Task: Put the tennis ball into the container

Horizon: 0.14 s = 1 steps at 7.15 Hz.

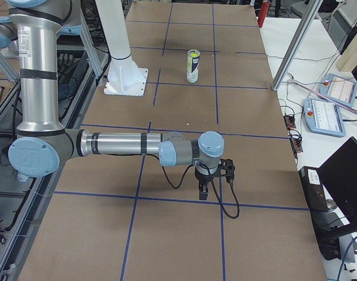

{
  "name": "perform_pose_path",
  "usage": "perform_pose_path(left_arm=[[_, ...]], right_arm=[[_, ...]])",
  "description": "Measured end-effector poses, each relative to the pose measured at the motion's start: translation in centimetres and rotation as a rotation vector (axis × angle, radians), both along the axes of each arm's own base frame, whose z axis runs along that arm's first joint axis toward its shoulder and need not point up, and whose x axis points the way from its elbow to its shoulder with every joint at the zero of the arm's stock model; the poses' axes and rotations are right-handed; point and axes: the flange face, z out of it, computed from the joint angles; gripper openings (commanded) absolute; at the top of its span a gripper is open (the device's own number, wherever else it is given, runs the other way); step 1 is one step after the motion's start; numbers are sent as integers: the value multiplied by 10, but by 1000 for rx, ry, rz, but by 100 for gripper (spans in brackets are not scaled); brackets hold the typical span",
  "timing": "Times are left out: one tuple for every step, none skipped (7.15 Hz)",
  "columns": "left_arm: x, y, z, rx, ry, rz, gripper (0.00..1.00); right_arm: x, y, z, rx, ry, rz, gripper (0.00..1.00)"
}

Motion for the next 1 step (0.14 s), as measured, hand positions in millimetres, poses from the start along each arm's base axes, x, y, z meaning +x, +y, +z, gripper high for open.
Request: perform_pose_path(left_arm=[[0, 0, -1, 3, 0, 0, 100]], right_arm=[[0, 0, 0, 0, 0, 0, 100]])
